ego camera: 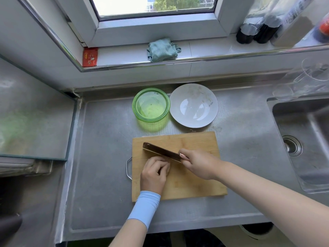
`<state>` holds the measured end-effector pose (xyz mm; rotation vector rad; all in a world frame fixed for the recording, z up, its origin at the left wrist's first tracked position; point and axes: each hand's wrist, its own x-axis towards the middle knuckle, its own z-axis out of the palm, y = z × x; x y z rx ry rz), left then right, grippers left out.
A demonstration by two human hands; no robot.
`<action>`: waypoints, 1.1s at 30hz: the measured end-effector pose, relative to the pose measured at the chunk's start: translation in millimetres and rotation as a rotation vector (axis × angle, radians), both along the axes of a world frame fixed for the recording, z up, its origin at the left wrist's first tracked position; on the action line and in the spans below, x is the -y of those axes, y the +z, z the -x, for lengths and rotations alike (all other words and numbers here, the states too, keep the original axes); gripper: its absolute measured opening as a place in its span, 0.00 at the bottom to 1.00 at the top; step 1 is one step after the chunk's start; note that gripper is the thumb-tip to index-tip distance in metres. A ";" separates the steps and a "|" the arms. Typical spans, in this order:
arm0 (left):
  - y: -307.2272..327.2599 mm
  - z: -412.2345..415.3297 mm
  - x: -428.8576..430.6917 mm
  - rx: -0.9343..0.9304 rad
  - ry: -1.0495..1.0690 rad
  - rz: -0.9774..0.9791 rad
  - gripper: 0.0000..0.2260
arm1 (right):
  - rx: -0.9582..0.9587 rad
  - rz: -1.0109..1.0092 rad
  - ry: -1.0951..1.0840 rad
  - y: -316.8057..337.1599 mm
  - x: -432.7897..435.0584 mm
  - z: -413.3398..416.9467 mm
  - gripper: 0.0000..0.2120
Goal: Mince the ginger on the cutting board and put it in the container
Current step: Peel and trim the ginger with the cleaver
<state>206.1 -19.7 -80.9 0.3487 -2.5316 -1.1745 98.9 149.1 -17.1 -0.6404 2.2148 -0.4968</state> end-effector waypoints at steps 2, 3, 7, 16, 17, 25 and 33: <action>-1.0 -0.3 0.2 0.003 0.010 -0.008 0.07 | 0.005 0.022 -0.011 -3.0 5.8 2.1 0.04; -1.6 -0.8 0.1 0.006 0.016 -0.009 0.07 | -0.007 0.029 -0.013 -3.6 9.1 2.4 0.04; 1.7 -2.4 -1.5 -0.015 -0.008 0.008 0.06 | -0.019 0.075 -0.037 -3.0 16.9 7.6 0.06; 34.5 0.1 17.6 -0.034 0.120 -0.002 0.07 | -0.042 0.175 -0.211 -1.6 -25.5 4.8 0.17; 43.5 3.7 24.7 -0.052 0.241 -0.029 0.07 | -0.089 0.163 -0.193 -1.7 -28.2 4.2 0.18; 74.2 56.2 59.9 -0.067 0.317 -0.009 0.08 | -0.371 0.036 -0.128 -8.1 -30.0 -3.3 0.23; 31.4 67.1 32.9 0.510 0.039 -0.027 0.11 | -0.395 -0.020 -0.205 -29.8 -47.4 -18.8 0.25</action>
